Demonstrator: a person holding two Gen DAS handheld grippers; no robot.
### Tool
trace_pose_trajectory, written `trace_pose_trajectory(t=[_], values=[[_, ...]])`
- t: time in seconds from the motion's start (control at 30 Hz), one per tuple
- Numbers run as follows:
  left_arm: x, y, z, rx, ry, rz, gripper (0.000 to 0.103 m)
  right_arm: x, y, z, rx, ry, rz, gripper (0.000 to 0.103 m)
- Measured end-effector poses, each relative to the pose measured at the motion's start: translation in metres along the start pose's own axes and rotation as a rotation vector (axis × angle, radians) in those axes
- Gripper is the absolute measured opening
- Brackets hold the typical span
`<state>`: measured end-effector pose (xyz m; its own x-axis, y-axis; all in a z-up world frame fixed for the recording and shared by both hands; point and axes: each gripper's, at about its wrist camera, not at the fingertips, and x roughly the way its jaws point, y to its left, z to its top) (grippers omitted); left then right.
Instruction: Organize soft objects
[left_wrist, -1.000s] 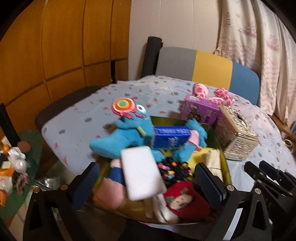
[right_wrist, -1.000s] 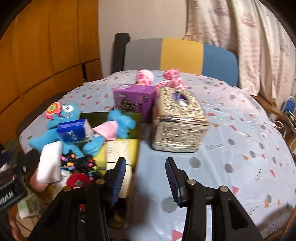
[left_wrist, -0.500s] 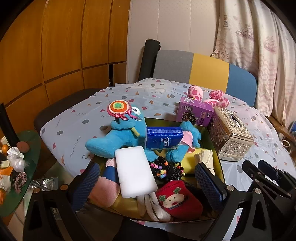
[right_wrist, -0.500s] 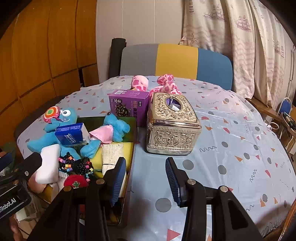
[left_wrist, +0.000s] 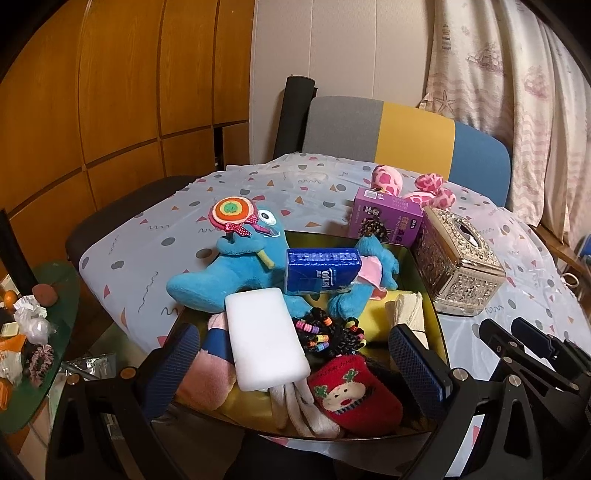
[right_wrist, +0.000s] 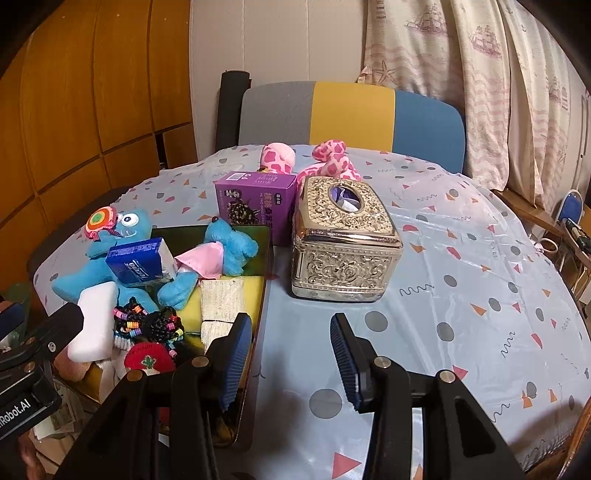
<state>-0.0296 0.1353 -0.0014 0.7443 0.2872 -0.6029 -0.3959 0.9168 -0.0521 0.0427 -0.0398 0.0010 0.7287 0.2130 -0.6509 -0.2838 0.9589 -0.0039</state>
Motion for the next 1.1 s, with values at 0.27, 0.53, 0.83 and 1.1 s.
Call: trace_pose_trajectory(t=[0.27,0.53,0.83,1.1], values=[[0.0015,0.0001,-0.0007,0.002,0.011,0.000,0.103,0.0001,-0.0011,0.0004,0.004,0.002,0.003,0.045],[0.0021,-0.0001,-0.0014,0.004,0.014,0.004,0.103,0.0004,-0.0009,0.0000,0.005,0.002,0.003,0.045],[0.0032,-0.0003,-0.0024,0.004,0.023,0.005,0.103,0.0007,-0.0025,-0.0012,0.007,0.006,0.003,0.045],[0.0034,-0.0007,-0.0027,0.004,0.023,0.005,0.103,0.0010,-0.0036,-0.0015,0.014,0.006,0.002,0.045]])
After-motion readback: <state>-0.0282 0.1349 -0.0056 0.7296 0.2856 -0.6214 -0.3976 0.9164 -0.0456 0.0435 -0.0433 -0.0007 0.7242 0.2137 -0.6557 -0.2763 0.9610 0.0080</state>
